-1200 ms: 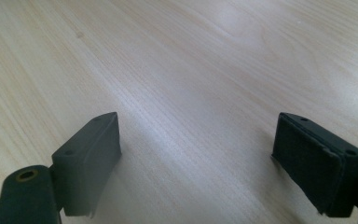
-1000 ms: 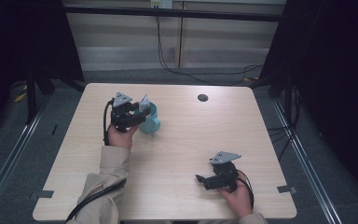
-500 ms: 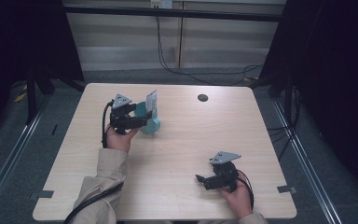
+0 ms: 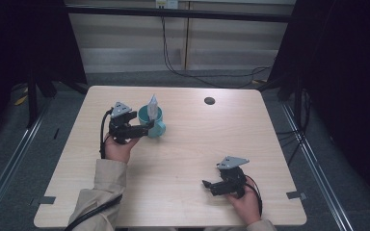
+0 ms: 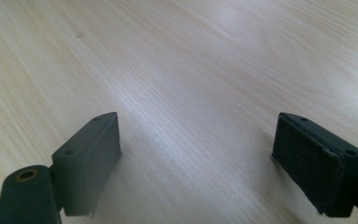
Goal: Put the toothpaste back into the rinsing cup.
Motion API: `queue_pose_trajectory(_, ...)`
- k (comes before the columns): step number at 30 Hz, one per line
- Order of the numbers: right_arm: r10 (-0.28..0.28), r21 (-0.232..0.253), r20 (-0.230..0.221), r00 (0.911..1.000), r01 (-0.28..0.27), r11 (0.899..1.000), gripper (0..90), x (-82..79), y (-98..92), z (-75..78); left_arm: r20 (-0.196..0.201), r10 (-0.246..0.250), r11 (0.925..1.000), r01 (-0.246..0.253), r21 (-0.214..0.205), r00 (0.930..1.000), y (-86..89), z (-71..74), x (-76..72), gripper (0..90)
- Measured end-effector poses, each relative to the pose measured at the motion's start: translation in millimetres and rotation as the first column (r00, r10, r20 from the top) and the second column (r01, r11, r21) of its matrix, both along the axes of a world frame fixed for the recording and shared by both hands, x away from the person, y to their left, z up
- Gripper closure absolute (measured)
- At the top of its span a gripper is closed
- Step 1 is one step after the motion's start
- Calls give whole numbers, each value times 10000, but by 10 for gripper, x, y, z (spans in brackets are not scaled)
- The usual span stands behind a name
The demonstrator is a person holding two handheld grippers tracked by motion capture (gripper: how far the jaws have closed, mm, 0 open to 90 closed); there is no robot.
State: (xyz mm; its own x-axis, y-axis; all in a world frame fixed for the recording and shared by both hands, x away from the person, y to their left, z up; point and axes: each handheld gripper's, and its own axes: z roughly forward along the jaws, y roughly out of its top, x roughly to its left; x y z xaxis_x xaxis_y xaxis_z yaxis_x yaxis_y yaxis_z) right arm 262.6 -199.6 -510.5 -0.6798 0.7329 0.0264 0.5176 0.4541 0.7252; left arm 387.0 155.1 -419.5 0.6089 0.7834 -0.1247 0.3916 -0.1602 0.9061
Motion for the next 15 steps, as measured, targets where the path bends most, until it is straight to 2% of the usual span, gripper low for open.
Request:
queue_pose_trajectory(4, 2, -1, -2, 10000, -2, 10000, 143, 0, 0, 0, -95, -143, 9999, 143, 3, 9999, 23, -41, -53, 185)
queue_pose_trajectory(9, 6, -4, 2, 10000, -6, 10000, 142, 0, 0, 0, -164, -365, 9991, 369, 227, 9992, 66, -83, -110, 175)
queue_pose_trajectory(15, 6, 0, -1, 10000, -6, 10000, 142, 0, 0, 0, -262, -414, 9984, 423, 363, 9988, 131, -158, -186, 172)
